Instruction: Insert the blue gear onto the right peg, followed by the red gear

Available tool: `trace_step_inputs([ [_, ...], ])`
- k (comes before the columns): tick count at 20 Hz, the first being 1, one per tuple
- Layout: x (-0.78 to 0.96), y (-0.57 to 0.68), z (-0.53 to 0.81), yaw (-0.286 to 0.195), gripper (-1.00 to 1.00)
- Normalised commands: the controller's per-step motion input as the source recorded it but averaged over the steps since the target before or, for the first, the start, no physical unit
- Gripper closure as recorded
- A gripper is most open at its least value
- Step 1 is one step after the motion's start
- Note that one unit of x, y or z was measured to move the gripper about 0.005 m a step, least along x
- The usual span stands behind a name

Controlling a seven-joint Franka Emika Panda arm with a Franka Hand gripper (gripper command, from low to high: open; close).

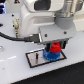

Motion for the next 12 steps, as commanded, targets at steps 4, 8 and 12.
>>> trace_step_inputs([
  [4, 0.05, 0.00, 0.13, 0.000, 1.00],
  [8, 0.00, 0.00, 0.22, 0.000, 1.00],
  [12, 0.08, -0.05, 0.22, 0.000, 1.00],
])
